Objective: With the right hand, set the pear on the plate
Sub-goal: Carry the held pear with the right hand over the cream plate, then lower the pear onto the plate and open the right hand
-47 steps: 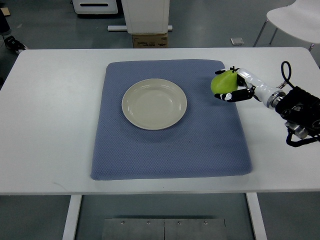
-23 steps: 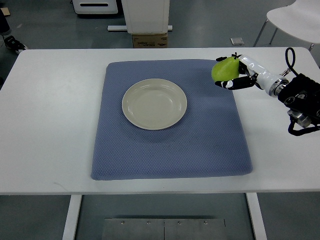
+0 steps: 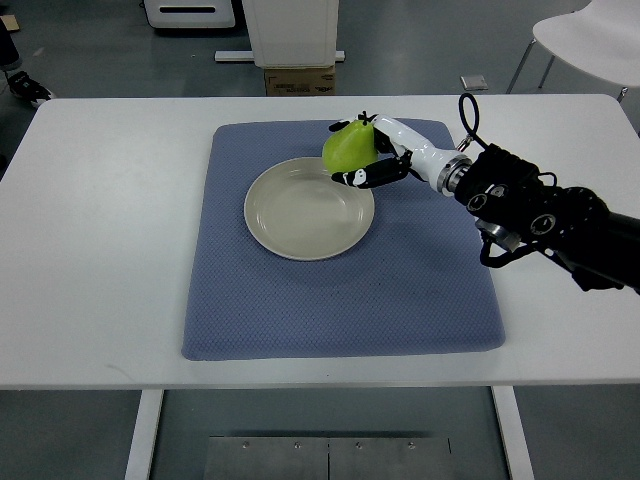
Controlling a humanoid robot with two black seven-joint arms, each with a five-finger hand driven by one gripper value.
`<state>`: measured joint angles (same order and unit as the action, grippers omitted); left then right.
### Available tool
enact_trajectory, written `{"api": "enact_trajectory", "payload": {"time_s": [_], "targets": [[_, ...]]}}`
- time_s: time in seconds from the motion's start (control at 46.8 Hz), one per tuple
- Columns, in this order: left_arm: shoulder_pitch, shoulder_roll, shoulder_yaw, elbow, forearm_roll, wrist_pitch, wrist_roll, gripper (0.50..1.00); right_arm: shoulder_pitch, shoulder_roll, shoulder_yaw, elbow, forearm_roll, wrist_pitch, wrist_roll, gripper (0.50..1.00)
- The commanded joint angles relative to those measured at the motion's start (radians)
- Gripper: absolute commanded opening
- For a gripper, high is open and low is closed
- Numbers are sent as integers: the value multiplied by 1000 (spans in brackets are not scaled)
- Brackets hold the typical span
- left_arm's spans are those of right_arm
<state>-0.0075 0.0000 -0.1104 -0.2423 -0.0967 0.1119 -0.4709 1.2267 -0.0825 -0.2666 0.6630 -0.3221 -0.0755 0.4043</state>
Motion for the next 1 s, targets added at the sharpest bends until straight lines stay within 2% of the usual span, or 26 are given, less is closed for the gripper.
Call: {"api": "enact_trajectory", "payload": {"time_s": [0.0,0.235,0.62,0.641,0.705,0.727,0.983], "targets": [[1,0,0,0,0,0,0,1000,-6,26,-2,-8,0,0,-15,500],[0,0,0,0,0,0,0,1000,-21,82,-5,-32,0,-1,-27,500],[0,0,0,0,0,0,0,1000,-61,82,1,-45,0,-32,-45,500],[0,0,0,0,-1,-1,0,1000,-62,82,1,-45,0,-38,-44,526],[0,0,0,0,0,0,0,1000,-62,82,6,-45,0,-47,-39,915],[0,0,0,0,0,0,0,1000,-62,82,9,-43,0,-49,-39,999],[0,0,0,0,0,0,0,1000,-42,82,12,-34,-2,-37,-38,1000]]}}
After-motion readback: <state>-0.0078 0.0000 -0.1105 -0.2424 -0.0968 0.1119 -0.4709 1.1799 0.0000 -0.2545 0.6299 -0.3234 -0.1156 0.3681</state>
